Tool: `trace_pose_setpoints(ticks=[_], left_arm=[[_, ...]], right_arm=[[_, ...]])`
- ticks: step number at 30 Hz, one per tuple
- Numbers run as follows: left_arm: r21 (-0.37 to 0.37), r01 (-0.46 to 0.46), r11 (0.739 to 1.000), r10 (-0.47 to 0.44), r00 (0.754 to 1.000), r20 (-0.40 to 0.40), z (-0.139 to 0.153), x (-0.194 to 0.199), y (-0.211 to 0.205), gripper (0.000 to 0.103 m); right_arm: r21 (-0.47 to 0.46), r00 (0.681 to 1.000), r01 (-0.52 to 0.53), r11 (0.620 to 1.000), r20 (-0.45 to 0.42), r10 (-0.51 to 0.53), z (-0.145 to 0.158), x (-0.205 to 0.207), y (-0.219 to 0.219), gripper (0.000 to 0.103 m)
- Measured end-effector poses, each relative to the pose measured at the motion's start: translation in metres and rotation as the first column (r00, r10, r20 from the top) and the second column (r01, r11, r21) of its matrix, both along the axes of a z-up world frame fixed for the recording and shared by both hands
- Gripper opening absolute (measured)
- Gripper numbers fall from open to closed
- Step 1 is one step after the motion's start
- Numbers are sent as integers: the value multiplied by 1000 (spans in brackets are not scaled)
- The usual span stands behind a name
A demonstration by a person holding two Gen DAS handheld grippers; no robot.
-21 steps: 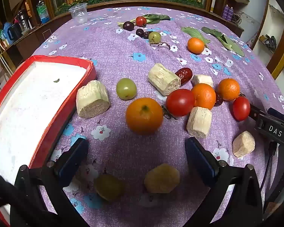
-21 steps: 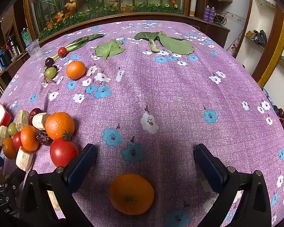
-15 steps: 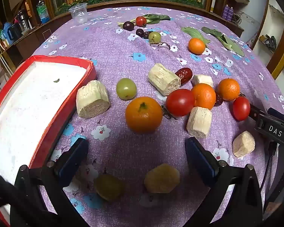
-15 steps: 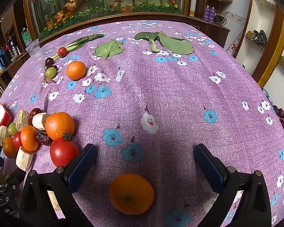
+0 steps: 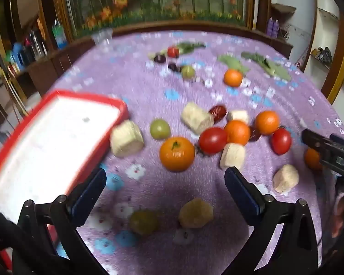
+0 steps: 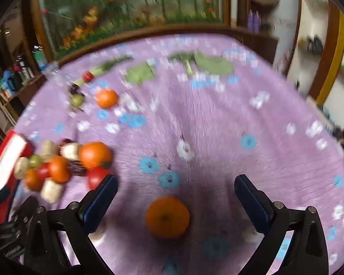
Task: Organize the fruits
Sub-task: 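Move both tools over the table toward the scattered fruits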
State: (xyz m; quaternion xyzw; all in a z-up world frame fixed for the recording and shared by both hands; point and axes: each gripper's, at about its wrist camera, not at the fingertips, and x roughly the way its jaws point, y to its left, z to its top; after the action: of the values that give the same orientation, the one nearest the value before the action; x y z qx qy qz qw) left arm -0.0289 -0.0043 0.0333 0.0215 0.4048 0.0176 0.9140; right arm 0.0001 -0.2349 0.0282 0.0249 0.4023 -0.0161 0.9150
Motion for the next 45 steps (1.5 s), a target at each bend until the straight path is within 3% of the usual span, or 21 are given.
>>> trace_pose_setpoints(ticks=[6,13,45], left_arm=[[-12,13,1000,-11,988,152,34,-24,5,103],[-32,14,999,-8,980,197,49,-40,10,103],[-63,50,997,-37,980,195,53,-58,14,103]], right_arm=[[-33,984,-94,995,146,98,46,-55,16,103],[-38,968,-137,990,205,142,72,-82,29,103],[-27,964,-175,984,199,177,76,-95,35,101]])
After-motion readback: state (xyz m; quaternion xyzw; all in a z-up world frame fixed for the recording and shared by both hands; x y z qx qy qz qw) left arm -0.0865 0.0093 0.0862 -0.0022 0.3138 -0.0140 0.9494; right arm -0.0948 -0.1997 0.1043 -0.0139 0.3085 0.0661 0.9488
